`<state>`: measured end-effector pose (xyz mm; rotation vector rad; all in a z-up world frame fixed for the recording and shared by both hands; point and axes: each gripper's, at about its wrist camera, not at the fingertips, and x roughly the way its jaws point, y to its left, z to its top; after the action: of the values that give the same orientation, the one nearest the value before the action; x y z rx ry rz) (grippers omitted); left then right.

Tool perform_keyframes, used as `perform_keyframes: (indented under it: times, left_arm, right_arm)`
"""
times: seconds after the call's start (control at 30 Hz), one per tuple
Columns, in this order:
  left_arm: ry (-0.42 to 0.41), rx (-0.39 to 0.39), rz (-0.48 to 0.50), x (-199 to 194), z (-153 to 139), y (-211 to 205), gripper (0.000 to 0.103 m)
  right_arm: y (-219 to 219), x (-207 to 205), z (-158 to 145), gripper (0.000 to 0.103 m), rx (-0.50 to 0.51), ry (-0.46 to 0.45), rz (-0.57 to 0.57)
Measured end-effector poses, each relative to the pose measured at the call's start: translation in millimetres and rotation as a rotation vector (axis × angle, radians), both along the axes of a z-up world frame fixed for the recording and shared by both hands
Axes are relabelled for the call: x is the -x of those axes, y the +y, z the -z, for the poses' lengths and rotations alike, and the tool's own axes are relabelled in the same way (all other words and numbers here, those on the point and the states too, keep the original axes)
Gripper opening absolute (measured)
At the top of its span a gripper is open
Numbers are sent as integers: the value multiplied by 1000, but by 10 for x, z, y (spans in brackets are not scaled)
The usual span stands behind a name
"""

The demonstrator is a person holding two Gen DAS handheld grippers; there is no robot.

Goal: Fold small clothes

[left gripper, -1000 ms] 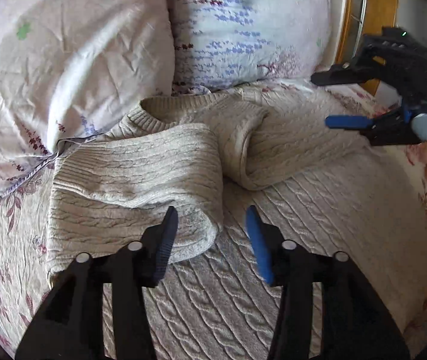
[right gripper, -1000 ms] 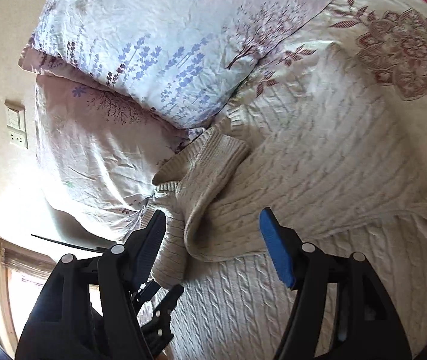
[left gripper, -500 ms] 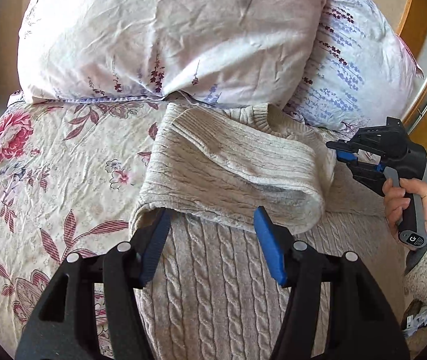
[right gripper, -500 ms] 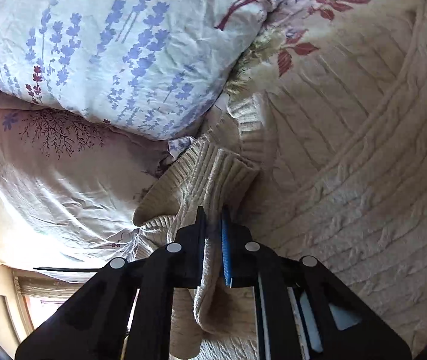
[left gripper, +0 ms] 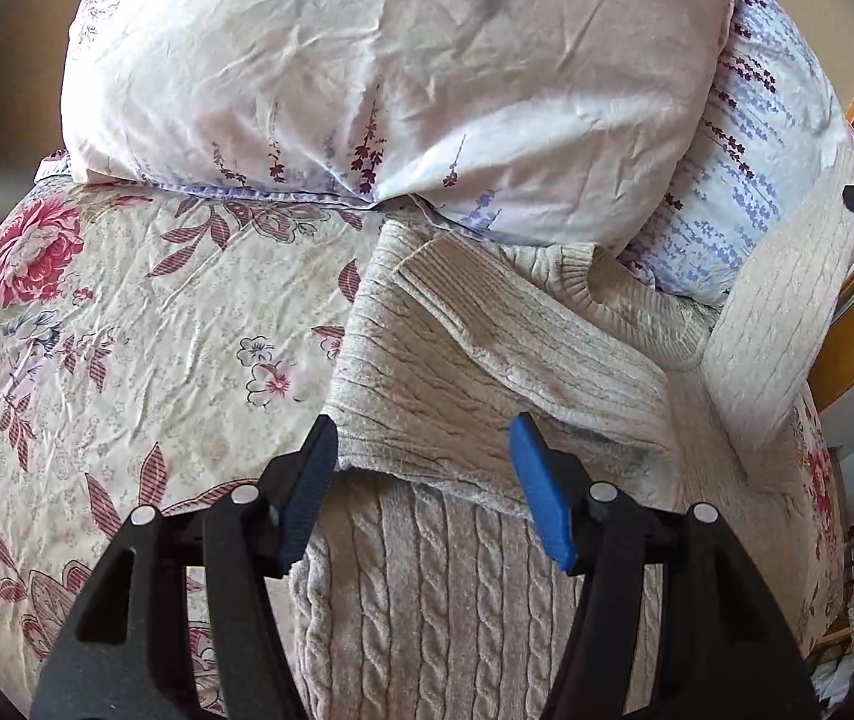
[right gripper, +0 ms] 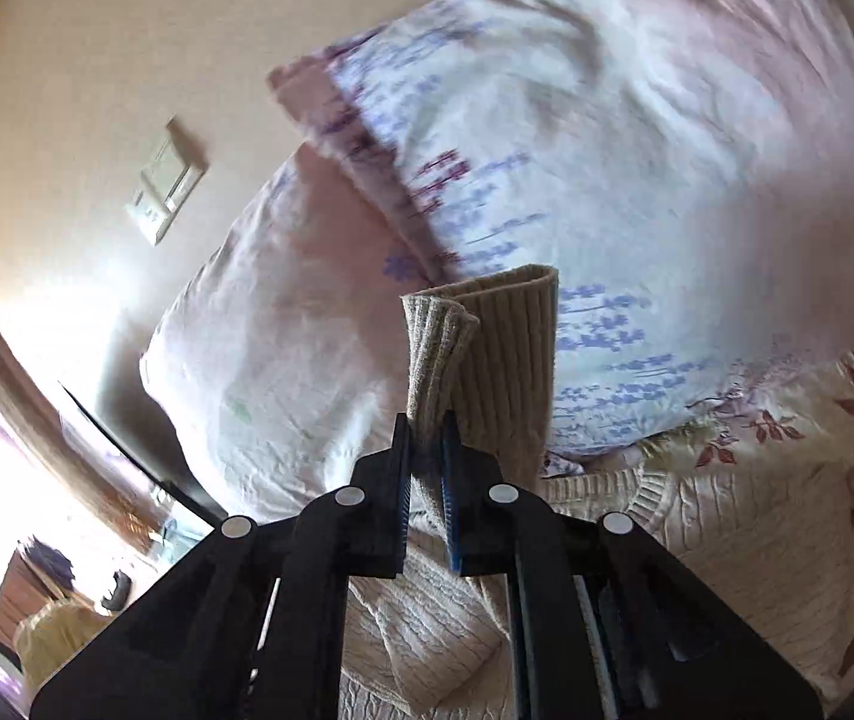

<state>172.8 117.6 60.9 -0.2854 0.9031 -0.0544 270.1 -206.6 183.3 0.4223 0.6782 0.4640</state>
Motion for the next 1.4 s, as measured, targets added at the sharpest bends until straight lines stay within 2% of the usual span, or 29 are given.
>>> perform_keyframes:
  times: [0.07,0.2,0.3,0.37,0.43,0.47,0.57,0.67,0.8,0.9,0.97,1.0,1.03,1.1,1.23,1.3,1.33,1.4]
  left_arm:
    - [0,12,-20,9,6,44,60]
    - [-2,30,-68,67,4,168,60]
    - [3,40,-93,118,18,250,60]
    - [9,44,-105,157,33,291,60]
    - [7,46,-117,213,38,338,60]
    - [7,49,-124,244,40,367,60]
    - [8,60,-142,324,44,444,60]
    - [2,62,-149,415,38,511,61]
    - [3,60,-157,515,32,591,63]
    - [2,61,-162,583,13,666,63]
    - [0,61,-162,620,-3,721,64]
    - [-1,60,-162,634,-9,745,64]
    - [-2,60,-160,647,-16,766,64]
    - [-7,69,-152,661,-25,796,65]
    - [4,86,-115,575,14,741,66]
    - [8,94,-82,509,29,649,66]
    - [9,94,-61,476,33,589,66]
    - [15,84,-16,415,44,453,67]
  right_arm:
    - [315,43,181,10,90,33,-69]
    - [783,181,702,10,169,162,-198]
    - [1189,262,924,11,239,225,-343]
    - [1317,337,940,20,201,273,-420]
    - [1243,325,820,47,131,238,-389]
    - [1191,283,757,48,113,221,-355]
    - [1176,-20,651,48,136,232,-285]
    - [1408,-240,684,48,197,240,-284]
    - [2037,-304,959,48,347,277,-382]
    - [2319,-245,1204,48,472,289,-406]
    - [2411,-272,1375,40,549,296,-393]
    - [2404,-288,1425,22,579,293,-368]
    - [2346,-310,1423,11,566,289,-342]
    - [2182,-344,1322,9,482,293,-300]
    - [1838,-355,870,8,298,216,-211]
    - [1653,-379,632,6,178,180,-167]
    - [1487,-376,476,1,95,153,-142]
    - [1187,-333,224,1,-18,101,-89]
